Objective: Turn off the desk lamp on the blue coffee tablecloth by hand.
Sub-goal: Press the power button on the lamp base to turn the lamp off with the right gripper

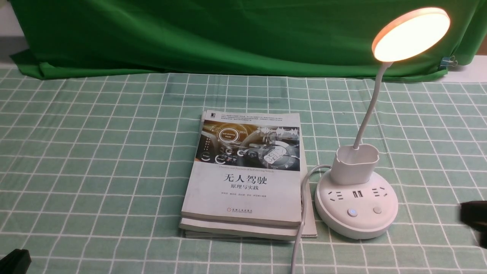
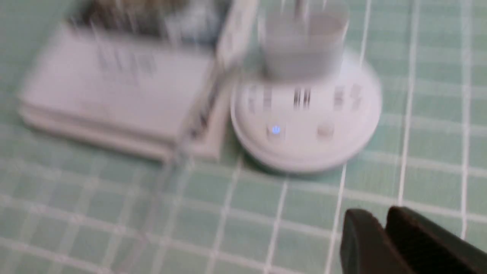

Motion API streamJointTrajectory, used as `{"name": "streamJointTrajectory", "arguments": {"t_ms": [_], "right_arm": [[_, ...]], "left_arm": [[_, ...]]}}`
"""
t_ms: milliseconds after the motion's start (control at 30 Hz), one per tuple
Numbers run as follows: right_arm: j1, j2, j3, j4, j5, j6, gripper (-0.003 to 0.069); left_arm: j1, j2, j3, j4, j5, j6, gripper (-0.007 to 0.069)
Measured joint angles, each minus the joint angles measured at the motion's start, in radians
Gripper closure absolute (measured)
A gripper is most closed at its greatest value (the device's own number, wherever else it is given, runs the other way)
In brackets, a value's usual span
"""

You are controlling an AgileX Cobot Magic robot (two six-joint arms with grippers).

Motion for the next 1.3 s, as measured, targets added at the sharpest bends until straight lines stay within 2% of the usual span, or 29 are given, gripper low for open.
{"name": "streamJointTrajectory", "arguments": {"t_ms": [133, 367, 800, 1067, 1300], "right_arm": [[0.008, 0.254, -0.083, -0.005, 0.034, -0.049, 0.0622], [0.009, 0.484, -0.177, -0.008, 0.043, -0.078, 0.0628], [0.006, 0.621, -0.239, -0.013, 0.040, -0.081, 0.0628], [-0.043, 0.672, -0.254, -0.021, 0.007, -0.081, 0.0627], [-0.014, 0.733, -0.257, 0.020, -0.043, -0.098, 0.0628]], "left_arm": [[0.000, 0.000, 0.000, 0.000, 0.000, 0.000, 0.0624], [0.000, 0.000, 0.000, 0.000, 0.000, 0.000, 0.0624], [0.000, 0.000, 0.000, 0.001, 0.000, 0.000, 0.0624], [0.000, 0.000, 0.000, 0.003, -0.001, 0.000, 0.0624], [0.000, 0.000, 0.000, 0.003, -0.001, 0.000, 0.0624]]}}
